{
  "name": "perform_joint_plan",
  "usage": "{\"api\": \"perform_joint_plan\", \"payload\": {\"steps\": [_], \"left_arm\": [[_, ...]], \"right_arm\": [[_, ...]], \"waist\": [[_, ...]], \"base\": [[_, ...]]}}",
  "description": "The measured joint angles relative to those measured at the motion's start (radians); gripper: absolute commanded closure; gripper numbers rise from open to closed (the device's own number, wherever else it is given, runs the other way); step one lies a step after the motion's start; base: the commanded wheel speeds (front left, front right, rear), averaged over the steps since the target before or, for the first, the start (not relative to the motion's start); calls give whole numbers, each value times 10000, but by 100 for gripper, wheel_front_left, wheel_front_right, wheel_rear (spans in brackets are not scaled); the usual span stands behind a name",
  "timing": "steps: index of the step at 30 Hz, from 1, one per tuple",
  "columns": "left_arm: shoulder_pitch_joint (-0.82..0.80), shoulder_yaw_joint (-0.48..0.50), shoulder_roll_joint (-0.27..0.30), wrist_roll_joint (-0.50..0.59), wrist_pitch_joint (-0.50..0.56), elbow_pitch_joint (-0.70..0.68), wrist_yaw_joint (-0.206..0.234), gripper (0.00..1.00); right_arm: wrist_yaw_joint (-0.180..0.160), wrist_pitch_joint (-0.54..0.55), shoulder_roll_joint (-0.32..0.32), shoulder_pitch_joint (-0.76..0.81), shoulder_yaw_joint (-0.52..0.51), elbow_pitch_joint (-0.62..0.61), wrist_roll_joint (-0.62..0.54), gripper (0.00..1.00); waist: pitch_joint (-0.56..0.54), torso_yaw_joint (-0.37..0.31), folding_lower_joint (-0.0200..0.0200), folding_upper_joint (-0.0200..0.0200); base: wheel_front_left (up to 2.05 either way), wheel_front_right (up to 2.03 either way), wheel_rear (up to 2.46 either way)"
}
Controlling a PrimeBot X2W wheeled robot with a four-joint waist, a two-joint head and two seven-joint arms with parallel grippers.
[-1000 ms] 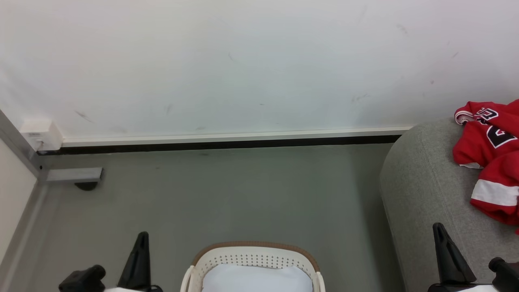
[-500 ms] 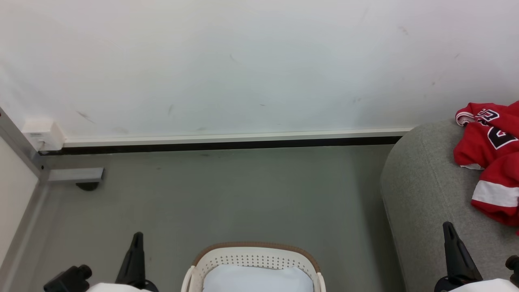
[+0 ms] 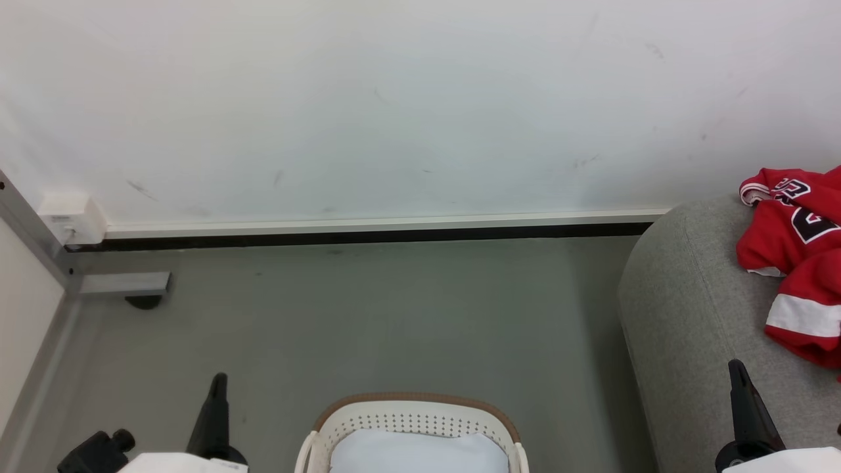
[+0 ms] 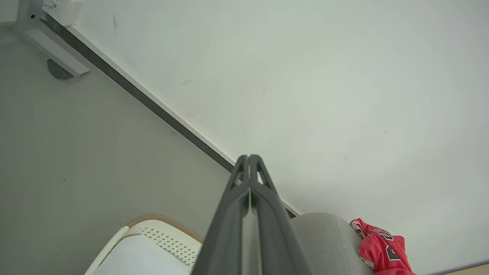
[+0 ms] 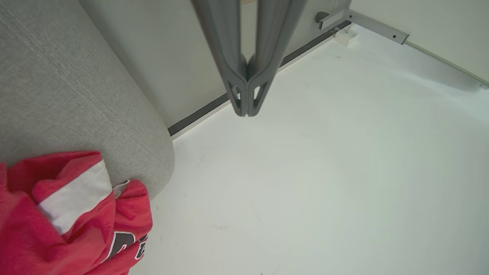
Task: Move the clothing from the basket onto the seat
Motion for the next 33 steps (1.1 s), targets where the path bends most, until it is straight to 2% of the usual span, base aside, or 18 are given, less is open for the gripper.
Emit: {"api": "perform_joint_plan", "payload": {"steps": [33], "left_arm": [[-302, 512, -105, -3551, 951, 249, -284, 100]], "right_arm": [[-2, 886, 247, -309, -589, 119, 3425, 100]], "waist": [[-69, 75, 0, 0]], "base": [[0, 0, 0]]}}
